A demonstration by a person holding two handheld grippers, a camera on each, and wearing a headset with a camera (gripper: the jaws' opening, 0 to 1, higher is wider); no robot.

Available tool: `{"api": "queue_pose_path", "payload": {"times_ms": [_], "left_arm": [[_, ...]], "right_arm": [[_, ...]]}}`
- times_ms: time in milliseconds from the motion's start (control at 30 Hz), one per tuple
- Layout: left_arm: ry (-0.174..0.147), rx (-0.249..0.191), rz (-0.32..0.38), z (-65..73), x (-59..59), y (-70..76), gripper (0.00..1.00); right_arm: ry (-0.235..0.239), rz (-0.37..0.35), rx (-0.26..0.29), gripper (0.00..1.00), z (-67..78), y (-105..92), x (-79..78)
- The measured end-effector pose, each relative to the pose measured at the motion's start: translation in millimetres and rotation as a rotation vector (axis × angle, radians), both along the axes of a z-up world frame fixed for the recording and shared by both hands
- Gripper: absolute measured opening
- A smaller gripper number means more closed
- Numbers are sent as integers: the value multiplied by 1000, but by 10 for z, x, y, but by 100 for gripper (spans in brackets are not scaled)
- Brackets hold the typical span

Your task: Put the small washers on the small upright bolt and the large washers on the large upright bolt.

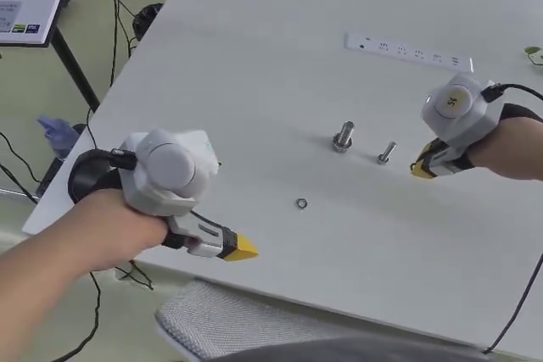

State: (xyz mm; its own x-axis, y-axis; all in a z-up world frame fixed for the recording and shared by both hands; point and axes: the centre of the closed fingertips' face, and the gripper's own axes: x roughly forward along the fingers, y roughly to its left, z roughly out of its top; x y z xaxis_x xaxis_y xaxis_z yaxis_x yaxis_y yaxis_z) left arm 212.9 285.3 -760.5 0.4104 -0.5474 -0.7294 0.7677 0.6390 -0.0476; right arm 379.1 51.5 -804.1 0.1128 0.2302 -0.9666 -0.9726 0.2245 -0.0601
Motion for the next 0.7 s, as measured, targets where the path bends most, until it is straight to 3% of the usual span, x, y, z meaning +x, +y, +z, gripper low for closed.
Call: {"api": "queue_pose_path", "payload": {"times_ms": [300,700], "left_arm": [[4,-9,4,-17,54,9,89],[13,-34,17,-78,114,-15,97]], "right_arm": [[-39,-6,32,12,41,140,220],[-33,3,58,12,55,291,334]]}}
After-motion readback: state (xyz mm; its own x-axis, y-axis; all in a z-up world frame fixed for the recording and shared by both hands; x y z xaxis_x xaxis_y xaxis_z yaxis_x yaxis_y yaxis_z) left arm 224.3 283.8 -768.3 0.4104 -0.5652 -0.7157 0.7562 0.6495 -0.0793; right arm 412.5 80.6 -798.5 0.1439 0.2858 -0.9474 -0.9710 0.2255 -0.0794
